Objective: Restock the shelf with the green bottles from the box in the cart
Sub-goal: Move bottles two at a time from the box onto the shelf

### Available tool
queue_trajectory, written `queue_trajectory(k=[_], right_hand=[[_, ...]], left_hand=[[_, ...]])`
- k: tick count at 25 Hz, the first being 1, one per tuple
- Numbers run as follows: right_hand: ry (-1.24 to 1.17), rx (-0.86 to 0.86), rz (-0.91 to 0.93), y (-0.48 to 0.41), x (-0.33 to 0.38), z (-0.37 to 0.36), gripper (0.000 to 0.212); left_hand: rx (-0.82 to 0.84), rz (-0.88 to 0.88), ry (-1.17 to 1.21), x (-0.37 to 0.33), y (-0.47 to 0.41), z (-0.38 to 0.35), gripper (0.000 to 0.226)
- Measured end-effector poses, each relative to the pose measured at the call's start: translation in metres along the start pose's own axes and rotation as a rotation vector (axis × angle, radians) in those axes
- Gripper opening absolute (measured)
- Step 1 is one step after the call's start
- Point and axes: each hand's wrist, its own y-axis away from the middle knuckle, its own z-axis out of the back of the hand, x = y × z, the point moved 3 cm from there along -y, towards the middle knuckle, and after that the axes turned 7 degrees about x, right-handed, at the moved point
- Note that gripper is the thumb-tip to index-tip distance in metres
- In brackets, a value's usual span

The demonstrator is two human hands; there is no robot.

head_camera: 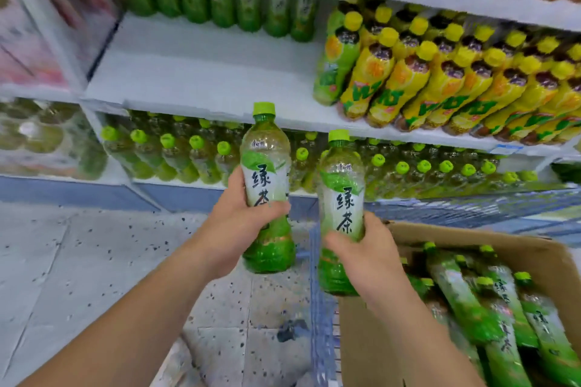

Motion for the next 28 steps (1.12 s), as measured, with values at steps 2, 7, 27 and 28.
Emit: queue_trajectory(k=[2,7,27,28], right_hand=[[0.029,0.054,0.014,-0.010,0.017,-0.034,0.019],[0.012,0.117,0.016,-0.033,0.058,-0.132,0.022],[0.031,0.191,0.326,-0.225,0.186,-0.260,0.029],[0.035,0.195,0.349,-0.234,0.191,-0.262,0.030]], left_hand=[[-0.043,-0.009,-0.030,-0.013,0.004,0.043,0.054],[-0.181,0.008,-0.075,-0.039,0.011,0.150,0.054],[-0.443,-0.337,-0.637,-0.151,-0.114,0.325,0.042],[-0.461,-0.345,-0.674,-0.154,-0.122,0.329,0.042]])
